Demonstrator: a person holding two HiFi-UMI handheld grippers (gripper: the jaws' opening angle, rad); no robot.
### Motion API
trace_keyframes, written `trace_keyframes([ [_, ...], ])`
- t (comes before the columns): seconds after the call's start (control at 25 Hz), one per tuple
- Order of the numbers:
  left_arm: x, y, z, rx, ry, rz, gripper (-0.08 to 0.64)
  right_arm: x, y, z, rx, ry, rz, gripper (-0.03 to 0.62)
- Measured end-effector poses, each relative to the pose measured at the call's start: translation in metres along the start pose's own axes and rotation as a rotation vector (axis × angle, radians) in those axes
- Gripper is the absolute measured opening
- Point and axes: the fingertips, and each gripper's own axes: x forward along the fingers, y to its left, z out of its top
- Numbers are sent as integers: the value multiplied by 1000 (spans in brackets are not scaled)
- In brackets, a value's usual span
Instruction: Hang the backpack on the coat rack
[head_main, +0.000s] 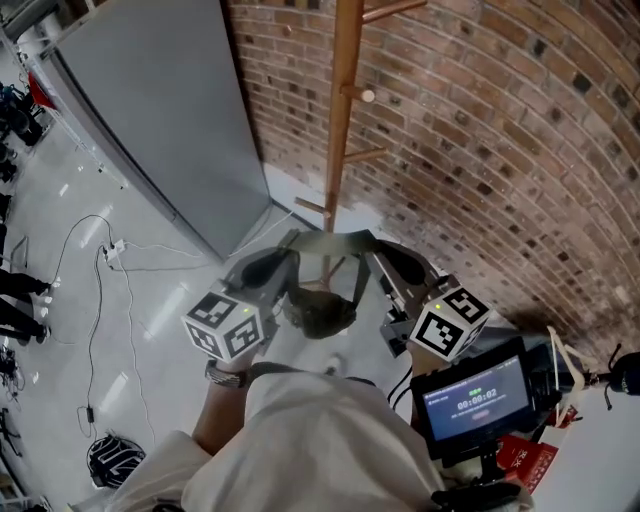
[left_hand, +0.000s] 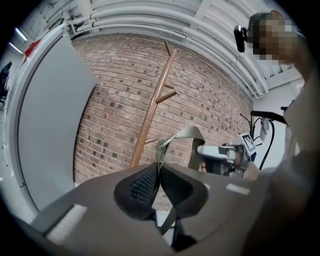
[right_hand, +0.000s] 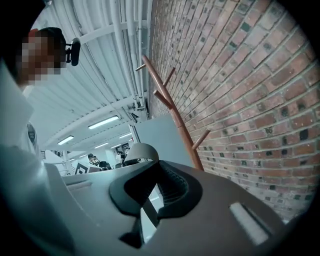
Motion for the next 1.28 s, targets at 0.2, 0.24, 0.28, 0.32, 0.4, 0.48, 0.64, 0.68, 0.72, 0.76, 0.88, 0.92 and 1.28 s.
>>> trace_keyframes([
  [0.2, 11, 15, -8, -26, 27, 11, 17, 16, -15, -5, 32, 20, 6, 9],
  [0.24, 13, 18, -10, -28, 37, 3, 18, 18, -17, -6, 40, 21, -3, 9],
  [0.28, 14, 20, -12, -30, 48, -6, 18, 20, -20, -7, 47, 20, -14, 9],
  [0.32, 16, 23, -13, -32, 57, -14, 18, 22, -23, -7, 54, 18, -27, 9],
  [0.4, 21, 29, -15, -38, 75, -32, 18, 27, -29, -8, 67, 15, -52, 9],
  [0.48, 28, 34, -16, -38, 92, -57, 18, 32, -35, -9, 75, 9, -81, 9],
  [0.64, 42, 46, -15, -37, 119, -107, 18, 40, -48, -8, 81, 1, -138, 9],
  [0.68, 45, 49, -15, -38, 122, -116, 18, 42, -50, -8, 79, 2, -147, 9],
  [0.72, 48, 53, -15, -39, 126, -122, 20, 45, -53, -8, 78, 3, -154, 9],
  [0.76, 51, 57, -15, -40, 131, -128, 20, 48, -56, -9, 81, 3, -163, 9],
  [0.88, 61, 66, -16, -37, 146, -144, 20, 54, -66, -12, 99, 5, -185, 9],
  [0.92, 63, 69, -16, -37, 151, -148, 20, 57, -69, -13, 104, 7, -191, 9],
  [1.28, 77, 90, -31, -51, 213, -161, 20, 72, -87, -29, 129, 50, -230, 9],
])
